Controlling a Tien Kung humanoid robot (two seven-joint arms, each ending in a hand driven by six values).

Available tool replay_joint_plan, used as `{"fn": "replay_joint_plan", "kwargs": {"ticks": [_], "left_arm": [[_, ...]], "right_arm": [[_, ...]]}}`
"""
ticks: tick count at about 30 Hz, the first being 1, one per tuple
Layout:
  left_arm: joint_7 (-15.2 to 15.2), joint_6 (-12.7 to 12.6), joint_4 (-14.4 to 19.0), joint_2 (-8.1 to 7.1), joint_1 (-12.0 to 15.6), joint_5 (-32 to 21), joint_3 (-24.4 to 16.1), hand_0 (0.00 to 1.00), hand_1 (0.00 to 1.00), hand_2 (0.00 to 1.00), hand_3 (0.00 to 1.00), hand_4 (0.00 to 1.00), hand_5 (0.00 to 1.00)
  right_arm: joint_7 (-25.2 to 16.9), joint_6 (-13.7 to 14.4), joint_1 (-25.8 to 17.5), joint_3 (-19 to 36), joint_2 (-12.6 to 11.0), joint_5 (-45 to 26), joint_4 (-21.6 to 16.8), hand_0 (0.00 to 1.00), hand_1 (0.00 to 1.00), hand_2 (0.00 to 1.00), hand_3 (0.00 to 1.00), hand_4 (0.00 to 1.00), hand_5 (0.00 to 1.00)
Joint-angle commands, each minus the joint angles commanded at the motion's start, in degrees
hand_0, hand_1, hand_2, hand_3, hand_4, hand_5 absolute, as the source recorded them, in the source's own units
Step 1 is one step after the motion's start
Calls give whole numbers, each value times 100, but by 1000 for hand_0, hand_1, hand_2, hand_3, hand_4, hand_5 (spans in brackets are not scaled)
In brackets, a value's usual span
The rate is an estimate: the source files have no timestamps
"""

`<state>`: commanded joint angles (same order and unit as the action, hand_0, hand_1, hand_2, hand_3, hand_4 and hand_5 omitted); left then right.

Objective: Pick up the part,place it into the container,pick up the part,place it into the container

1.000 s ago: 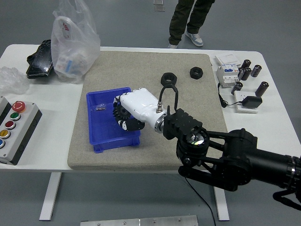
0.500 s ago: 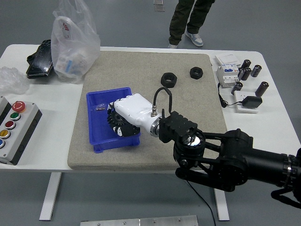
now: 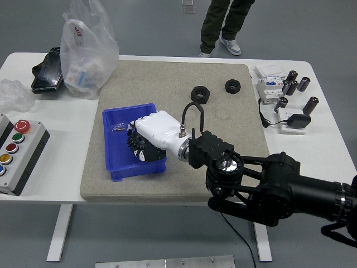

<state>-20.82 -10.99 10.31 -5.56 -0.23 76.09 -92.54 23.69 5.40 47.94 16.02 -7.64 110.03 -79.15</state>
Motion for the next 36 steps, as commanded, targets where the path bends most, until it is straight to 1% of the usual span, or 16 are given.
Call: {"fn": "replay_joint_plan", "kwargs": {"ticks": [1, 6, 7, 14, 18, 19, 23, 24, 25, 28, 30, 31, 33, 36], "left_arm": [[-2, 1, 0, -1, 0, -1, 1, 840, 778, 787, 867, 840, 495], [-9, 3, 0, -4, 0, 4, -1, 840, 778, 787, 867, 840, 495], [-9, 2, 0, -3, -1, 4, -1, 840, 779, 788, 869, 840, 495], [-8, 1, 0, -4, -1, 10, -6, 840, 779, 788, 871, 840, 495], [-11, 1, 0, 1, 7, 13, -8, 840, 779, 788, 871, 840, 495], [-10, 2, 0, 4, 9, 10, -7, 841, 780, 788, 871, 841, 495], [-7, 4, 0, 8, 11, 10, -9, 841, 780, 788, 871, 841, 495], [-6, 3, 0, 8, 12, 9, -10, 841, 780, 788, 871, 841, 495], [-5, 3, 0, 7, 13, 13, -14, 842, 780, 788, 872, 842, 496], [-6, 2, 0, 8, 19, 13, -17, 842, 780, 788, 872, 842, 496], [-8, 1, 0, 13, 23, 12, -19, 842, 780, 788, 872, 842, 496], [-7, 1, 0, 17, 23, 11, -19, 842, 781, 789, 872, 842, 496], [-3, 1, 0, 25, 25, 3, -16, 842, 781, 789, 872, 842, 496], [-4, 1, 0, 45, 37, 5, -20, 842, 781, 789, 872, 842, 496]], "right_arm": [[-10, 1, -3, -3, 1, -28, 6, 224, 439, 716, 751, 705, 260], [-58, 29, -11, -3, 6, -56, 18, 224, 439, 716, 751, 705, 260], [-67, 40, -12, -2, 7, -55, 20, 220, 435, 727, 774, 755, 275], [-102, 118, -55, 78, 0, 31, 9, 219, 422, 728, 777, 756, 266], [-117, 188, -145, 396, -48, 110, -62, 219, 422, 728, 777, 756, 266], [-113, 197, -178, 532, -84, 140, -97, 219, 424, 725, 761, 771, 300], [-108, 225, -304, 1077, -254, 275, -152, 219, 424, 725, 761, 771, 300], [-116, 242, -345, 1228, -296, 307, -135, 219, 424, 725, 761, 771, 300], [-135, 273, -412, 1427, -346, 356, -93, 220, 421, 708, 731, 772, 298], [-255, 431, -634, 1991, -408, 406, 105, 220, 421, 708, 731, 772, 298], [-480, 660, -864, 2439, -381, 219, 352, 220, 421, 708, 731, 772, 298], [-591, 750, -968, 2632, -358, 94, 460, 210, 397, 699, 700, 773, 295], [-831, 919, -1183, 2995, -305, -184, 668, 210, 397, 699, 700, 773, 295], [-1322, 1225, -1579, 3577, -151, -767, 948, 210, 397, 699, 700, 773, 295]]}}
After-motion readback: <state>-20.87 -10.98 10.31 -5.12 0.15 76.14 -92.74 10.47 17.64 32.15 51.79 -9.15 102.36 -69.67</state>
